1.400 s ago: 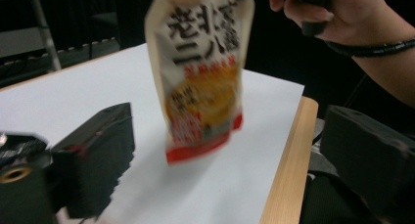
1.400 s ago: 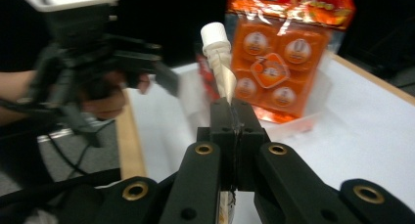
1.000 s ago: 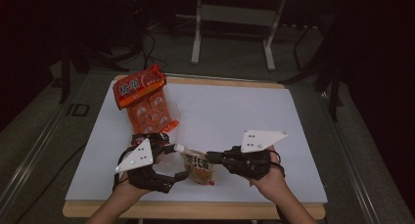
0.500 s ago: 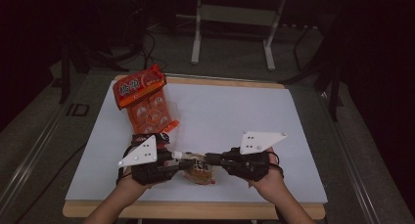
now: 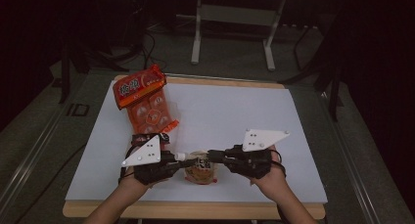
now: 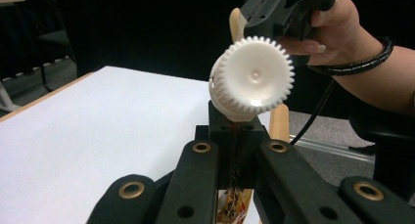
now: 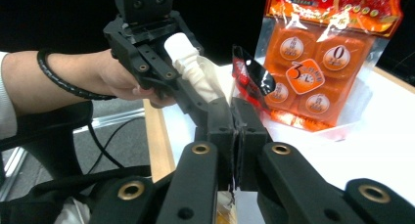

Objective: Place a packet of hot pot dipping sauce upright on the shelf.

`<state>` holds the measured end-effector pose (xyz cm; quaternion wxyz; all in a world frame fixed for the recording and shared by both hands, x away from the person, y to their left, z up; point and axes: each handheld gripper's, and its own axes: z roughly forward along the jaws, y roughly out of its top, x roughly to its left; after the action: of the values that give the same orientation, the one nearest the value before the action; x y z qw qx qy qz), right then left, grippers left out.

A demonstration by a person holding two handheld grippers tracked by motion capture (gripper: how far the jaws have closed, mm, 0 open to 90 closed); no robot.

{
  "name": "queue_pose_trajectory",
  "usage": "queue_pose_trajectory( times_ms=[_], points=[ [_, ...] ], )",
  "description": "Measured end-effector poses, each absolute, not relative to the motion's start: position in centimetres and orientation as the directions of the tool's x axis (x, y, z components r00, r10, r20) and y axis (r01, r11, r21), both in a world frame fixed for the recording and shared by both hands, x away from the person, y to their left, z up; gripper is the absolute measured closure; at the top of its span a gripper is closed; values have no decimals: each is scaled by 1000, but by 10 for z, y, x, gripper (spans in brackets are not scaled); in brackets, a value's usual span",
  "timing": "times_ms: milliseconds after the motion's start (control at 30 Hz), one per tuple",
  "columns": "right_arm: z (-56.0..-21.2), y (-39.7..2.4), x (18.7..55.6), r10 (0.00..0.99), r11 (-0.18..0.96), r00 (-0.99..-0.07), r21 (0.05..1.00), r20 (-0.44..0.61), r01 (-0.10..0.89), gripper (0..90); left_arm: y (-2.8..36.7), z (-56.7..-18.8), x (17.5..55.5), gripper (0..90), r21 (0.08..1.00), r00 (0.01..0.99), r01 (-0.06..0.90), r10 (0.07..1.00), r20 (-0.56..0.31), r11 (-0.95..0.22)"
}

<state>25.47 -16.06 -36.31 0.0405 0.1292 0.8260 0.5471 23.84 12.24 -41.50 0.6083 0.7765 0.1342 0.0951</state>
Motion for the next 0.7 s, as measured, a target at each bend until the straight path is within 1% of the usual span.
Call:
queue_pose_trajectory(
  times_ms=[100,200,233,267,300,333,367,400,433,467,533,600,633,700],
  points=[
    [-361,-162,256,263,357,-962,919,75,170,804,124,-412,238,898,969,945,83,327,-2,-233],
    [-360,-165,257,285,336,-956,926,72,170,715,126,-409,238,899,968,942,76,335,9,-240],
    [-360,-165,257,285,336,-956,926,72,170,715,126,-409,238,899,968,942,76,335,9,-240],
    [-360,-169,259,314,327,-947,929,66,173,654,128,-408,238,899,968,942,75,336,10,-239],
    [-360,-171,260,321,318,-944,932,69,176,629,130,-407,238,899,967,936,69,351,22,-246],
    [-360,-173,261,327,306,-942,934,78,184,579,131,-406,238,899,967,937,71,349,20,-245],
    [-360,-173,261,327,306,-942,934,78,184,579,131,-406,238,899,967,937,71,349,20,-245],
    [-361,-178,263,357,290,-931,939,74,186,490,133,-405,238,899,967,934,65,356,29,-248],
    [-361,-180,264,365,284,-928,940,76,189,458,134,-405,238,899,966,933,60,358,35,-251],
    [-361,-182,265,375,277,-924,942,77,191,406,135,-404,238,899,966,931,54,362,43,-254],
    [-363,-187,267,409,267,-910,945,66,188,343,139,-402,238,899,966,930,57,366,41,-252],
    [-366,-191,270,422,253,-904,948,71,193,285,144,-401,240,898,968,925,62,378,36,-243],
    [-367,-193,271,435,247,-898,949,74,197,278,144,-401,240,899,968,925,62,378,36,-243],
    [-370,-197,273,439,223,-894,953,91,207,200,151,-399,242,898,970,918,60,394,39,-237]
  ],
)
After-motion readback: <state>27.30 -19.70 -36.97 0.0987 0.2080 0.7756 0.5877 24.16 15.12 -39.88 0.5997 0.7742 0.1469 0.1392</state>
